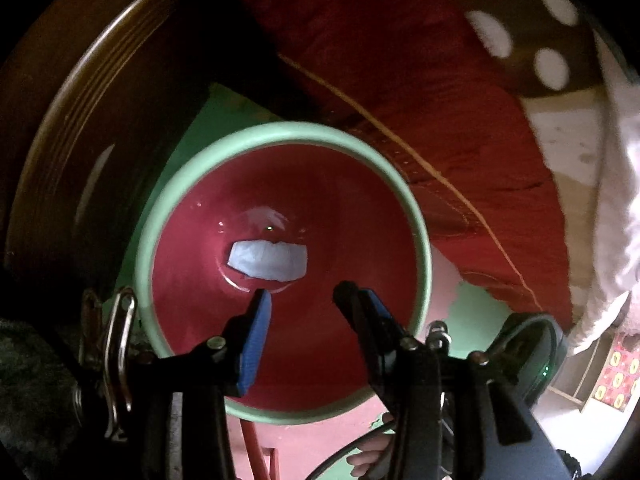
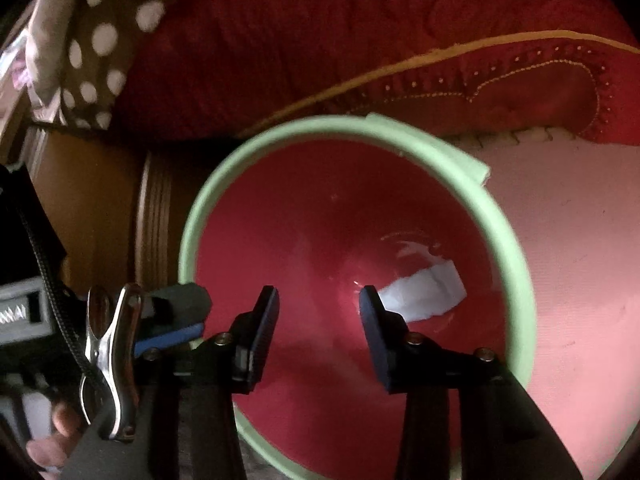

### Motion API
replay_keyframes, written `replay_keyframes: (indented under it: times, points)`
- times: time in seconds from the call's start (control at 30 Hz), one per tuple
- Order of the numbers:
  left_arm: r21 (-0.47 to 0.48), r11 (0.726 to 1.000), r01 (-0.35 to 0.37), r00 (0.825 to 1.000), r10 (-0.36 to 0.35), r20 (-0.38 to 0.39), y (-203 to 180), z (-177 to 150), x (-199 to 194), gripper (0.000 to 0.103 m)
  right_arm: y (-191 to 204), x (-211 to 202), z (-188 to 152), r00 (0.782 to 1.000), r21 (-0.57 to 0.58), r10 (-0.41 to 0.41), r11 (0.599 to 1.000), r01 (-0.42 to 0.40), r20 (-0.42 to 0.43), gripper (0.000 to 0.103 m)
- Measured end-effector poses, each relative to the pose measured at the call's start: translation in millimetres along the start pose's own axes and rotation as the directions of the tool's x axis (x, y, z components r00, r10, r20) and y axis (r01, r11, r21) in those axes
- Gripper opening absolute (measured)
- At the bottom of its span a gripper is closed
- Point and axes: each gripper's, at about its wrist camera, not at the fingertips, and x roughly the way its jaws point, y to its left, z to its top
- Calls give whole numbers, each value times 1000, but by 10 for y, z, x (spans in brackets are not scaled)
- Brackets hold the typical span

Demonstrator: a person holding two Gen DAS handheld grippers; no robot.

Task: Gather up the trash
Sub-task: 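Raise both open grippers from the bin back toward the bedside table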

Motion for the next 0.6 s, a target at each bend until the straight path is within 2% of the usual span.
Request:
replay_keyframes:
  times: [0.13, 0.27, 0.6]
  points:
    - [37, 999, 28, 999, -29, 16, -77, -48, -97, 45, 71, -87, -5, 999, 4, -17, 1000, 17, 31, 46]
    - [73, 997, 11, 999, -13, 34, -142, -91, -150, 45, 84, -134, -53, 999, 32, -7, 999, 6, 50, 48]
    - [111, 993, 33, 998, -38, 44, -220, -114, -182, 45, 93, -266, -168, 997, 39, -30, 999, 27, 76, 48]
